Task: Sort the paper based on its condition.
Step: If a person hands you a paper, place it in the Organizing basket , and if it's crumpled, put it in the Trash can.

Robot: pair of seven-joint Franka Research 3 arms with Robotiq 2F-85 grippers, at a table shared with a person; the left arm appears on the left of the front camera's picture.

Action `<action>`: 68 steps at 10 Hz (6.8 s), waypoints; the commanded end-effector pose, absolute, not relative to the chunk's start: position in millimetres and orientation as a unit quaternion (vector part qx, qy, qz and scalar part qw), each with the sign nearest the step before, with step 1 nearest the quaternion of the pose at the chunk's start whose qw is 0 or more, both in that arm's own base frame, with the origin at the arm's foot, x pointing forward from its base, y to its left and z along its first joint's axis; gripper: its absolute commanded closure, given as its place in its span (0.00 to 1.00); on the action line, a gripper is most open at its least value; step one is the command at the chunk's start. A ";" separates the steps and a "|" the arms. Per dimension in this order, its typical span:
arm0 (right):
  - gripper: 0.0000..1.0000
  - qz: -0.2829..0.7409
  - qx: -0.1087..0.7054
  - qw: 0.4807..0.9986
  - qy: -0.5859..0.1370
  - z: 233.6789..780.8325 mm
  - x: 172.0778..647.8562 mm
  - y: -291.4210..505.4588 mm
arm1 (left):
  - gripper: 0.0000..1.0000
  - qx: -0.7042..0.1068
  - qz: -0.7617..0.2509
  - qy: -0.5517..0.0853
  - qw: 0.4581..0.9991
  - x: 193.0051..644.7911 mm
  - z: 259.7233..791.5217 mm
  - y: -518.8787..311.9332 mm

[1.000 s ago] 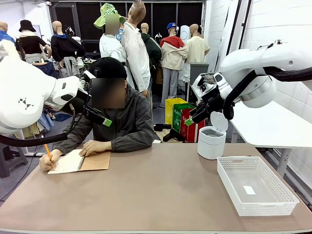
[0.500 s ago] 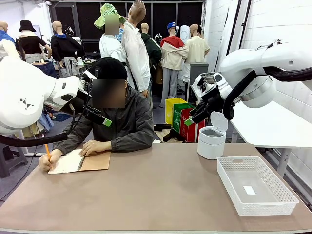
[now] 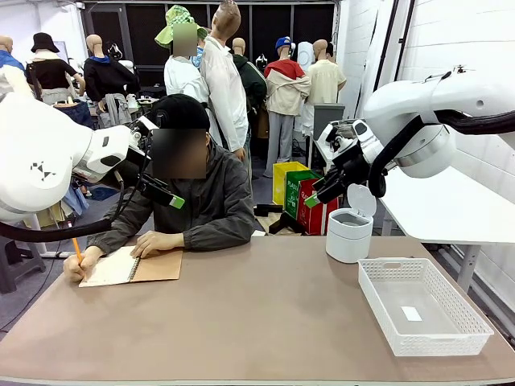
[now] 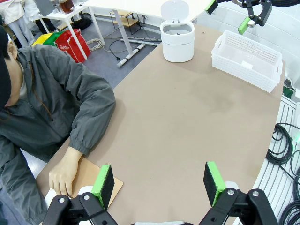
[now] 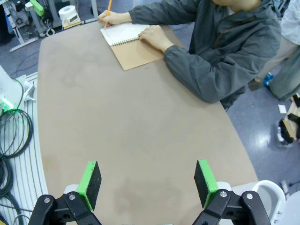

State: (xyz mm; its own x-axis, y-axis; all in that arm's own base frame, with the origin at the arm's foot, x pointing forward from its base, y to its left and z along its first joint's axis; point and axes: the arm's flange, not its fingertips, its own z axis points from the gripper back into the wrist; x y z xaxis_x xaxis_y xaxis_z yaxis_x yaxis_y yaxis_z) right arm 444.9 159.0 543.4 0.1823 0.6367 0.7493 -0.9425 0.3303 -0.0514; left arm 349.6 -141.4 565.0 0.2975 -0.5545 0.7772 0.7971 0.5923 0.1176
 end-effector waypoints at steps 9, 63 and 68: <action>0.00 0.530 0.222 0.736 -0.358 543.5 444.8 160.1 | 0.00 -0.151 -0.424 -0.408 0.794 349.6 564.3 -140.5; 0.00 0.530 0.222 0.736 -0.358 543.5 444.8 160.1 | 0.00 -0.151 -0.424 -0.408 0.794 349.6 564.3 -140.5; 0.00 0.530 0.222 0.736 -0.358 543.5 444.8 160.1 | 0.00 -0.151 -0.424 -0.408 0.794 349.6 564.3 -140.5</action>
State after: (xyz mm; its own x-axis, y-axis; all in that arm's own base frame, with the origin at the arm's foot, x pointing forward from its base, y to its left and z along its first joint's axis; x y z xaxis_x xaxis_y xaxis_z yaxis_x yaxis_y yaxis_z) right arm 444.9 159.0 543.4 0.1823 0.6367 0.7493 -0.9425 0.3304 -0.0515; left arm 349.6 -141.4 565.0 0.2975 -0.5546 0.7772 0.7971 0.5923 0.1176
